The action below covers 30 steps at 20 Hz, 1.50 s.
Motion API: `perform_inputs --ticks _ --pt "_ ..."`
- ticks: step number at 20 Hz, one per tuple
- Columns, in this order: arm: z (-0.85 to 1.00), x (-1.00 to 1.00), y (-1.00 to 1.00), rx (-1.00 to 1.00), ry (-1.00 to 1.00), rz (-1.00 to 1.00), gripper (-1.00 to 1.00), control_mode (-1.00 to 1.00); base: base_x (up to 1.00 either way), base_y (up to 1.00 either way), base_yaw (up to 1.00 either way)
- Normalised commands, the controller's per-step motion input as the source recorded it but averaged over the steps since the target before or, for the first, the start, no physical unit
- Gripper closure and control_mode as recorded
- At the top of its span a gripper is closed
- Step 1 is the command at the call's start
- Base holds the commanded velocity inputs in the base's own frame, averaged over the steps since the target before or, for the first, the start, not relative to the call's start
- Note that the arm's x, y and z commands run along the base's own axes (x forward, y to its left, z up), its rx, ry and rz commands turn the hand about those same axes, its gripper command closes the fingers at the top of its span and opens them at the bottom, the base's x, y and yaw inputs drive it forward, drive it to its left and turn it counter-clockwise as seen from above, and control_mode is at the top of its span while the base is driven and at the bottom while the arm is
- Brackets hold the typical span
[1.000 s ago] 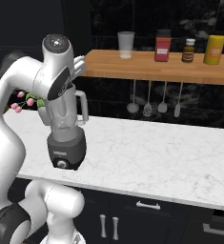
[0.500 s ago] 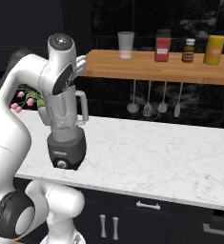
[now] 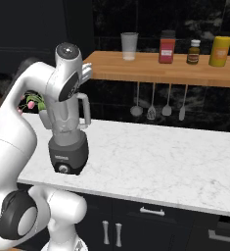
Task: Close the lid blender by securely placing the lid on top.
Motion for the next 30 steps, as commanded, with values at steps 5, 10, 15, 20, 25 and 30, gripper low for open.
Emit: perform_inputs --ticks 5,10,15,20,25,30 --pt "-0.13 0.25 0.15 0.00 0.00 -0.03 1.00 -1.00 0.00 0.00 0.00" --pt "-0.04 0.16 0.28 0.00 0.00 -0.04 1.00 -1.00 0.00 0.00 0.00" --pt "-0.01 0.01 0.35 0.00 0.00 -0.02 1.00 -1.00 0.00 0.00 0.00" --pt "0.00 0.00 0.27 0.00 0.00 -0.01 1.00 -1.00 0.00 0.00 0.00" --pt "0.00 -0.04 0.21 0.00 0.00 0.00 1.00 -1.00 0.00 0.00 0.00" --pt "0.00 -0.10 0.14 0.00 0.00 0.00 1.00 -1.00 0.00 0.00 0.00"
